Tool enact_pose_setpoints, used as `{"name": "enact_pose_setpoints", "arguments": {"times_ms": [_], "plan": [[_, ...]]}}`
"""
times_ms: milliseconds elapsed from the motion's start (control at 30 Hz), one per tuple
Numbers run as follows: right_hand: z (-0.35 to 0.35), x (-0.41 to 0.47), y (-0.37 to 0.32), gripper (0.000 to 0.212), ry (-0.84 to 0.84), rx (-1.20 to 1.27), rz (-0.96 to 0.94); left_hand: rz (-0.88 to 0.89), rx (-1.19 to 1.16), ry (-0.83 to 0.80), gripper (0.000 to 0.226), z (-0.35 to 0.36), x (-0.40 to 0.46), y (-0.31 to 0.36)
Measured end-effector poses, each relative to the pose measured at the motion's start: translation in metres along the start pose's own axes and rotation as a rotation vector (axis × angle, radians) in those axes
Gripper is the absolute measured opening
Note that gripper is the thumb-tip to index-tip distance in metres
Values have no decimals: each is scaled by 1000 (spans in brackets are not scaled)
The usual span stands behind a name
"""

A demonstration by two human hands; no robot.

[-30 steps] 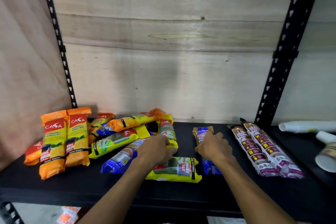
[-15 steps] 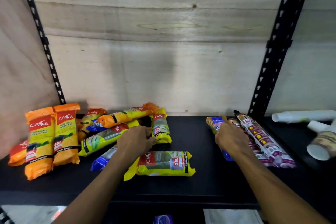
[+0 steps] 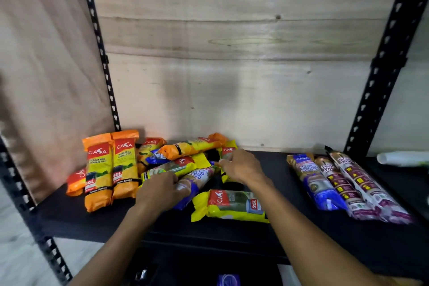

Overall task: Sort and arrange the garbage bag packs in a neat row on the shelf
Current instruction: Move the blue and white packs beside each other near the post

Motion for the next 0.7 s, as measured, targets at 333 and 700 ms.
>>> {"name": "enact_pose_setpoints", "arguments": {"times_ms": [333, 700], "plan": [[36, 40, -26, 41, -93, -170, -3, -3, 17, -67, 65, 14, 7, -8], [36, 55, -28, 31, -68, -101, -41, 5, -85, -82, 57, 1, -4, -4]]}}
Point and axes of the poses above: each hand's wrist, its own x-axis towards the middle knuckle, its own z-axis out of the palm, y = z × x, the point moved 7 cm from there along x, towards the middle knuckle, and after that the axes turned 13 degrees about -x, right-handed, at the moved point
